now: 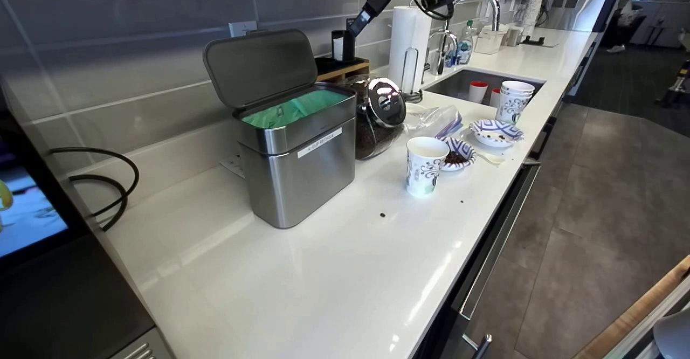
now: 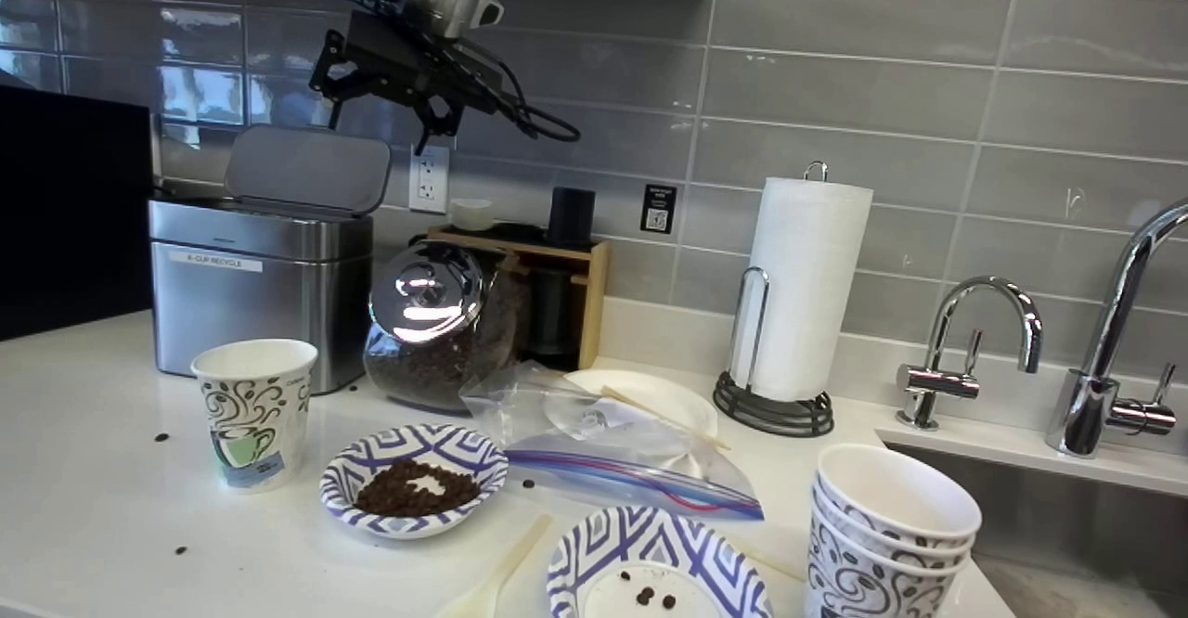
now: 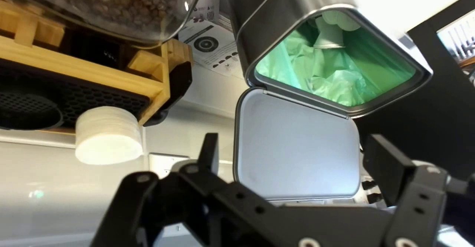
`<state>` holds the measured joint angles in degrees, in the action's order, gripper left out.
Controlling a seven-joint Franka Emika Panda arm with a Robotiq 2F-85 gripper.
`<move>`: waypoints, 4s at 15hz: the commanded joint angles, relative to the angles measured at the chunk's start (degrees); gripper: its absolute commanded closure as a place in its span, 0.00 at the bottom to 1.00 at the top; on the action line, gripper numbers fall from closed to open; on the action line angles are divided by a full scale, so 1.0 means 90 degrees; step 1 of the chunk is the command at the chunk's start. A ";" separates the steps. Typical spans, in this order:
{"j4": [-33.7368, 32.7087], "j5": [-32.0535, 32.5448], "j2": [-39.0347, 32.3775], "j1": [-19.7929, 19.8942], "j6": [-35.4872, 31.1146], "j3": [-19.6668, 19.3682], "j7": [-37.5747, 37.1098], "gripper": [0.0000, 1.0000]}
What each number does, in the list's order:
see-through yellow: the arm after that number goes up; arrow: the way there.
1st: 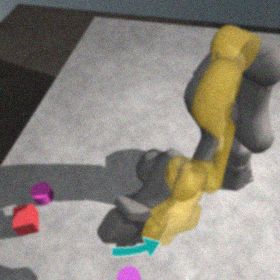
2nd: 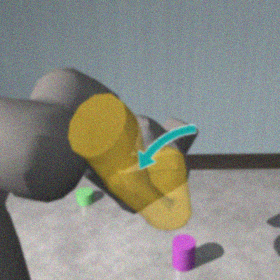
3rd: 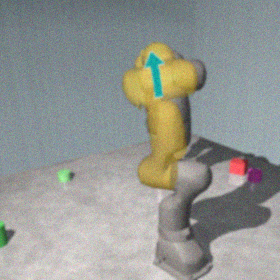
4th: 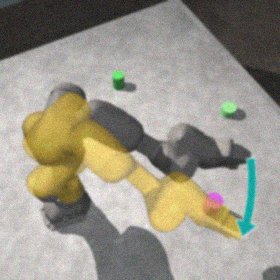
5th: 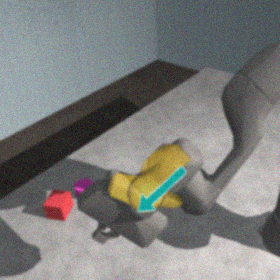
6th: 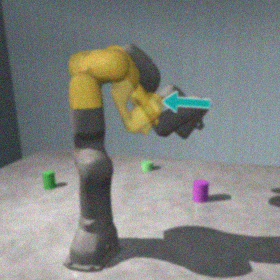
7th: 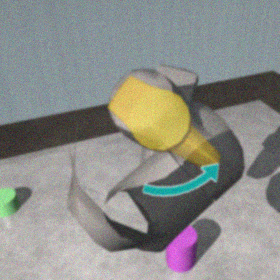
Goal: Open the lid of the bin, then put the coffee pod in the bin and close the lid of the bin
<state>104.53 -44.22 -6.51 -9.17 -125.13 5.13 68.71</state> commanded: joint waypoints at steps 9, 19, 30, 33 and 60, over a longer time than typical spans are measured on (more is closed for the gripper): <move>-0.2085 -0.0043 -0.1721 0.0300 0.1047 0.0550 0.0784 0.00; -0.3231 -0.0058 -0.2603 0.0349 0.1389 0.0945 0.0649 0.00; -0.3848 0.0243 -0.2822 0.0323 0.2811 0.0887 -0.0088 0.00; -0.3909 0.0366 -0.2827 0.0331 0.3088 0.0866 -0.0356 0.00; -0.1457 -0.0075 -0.1284 0.0327 0.2686 0.0881 -0.0725 0.00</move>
<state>84.08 -43.42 -23.07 -6.07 -96.62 13.12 60.08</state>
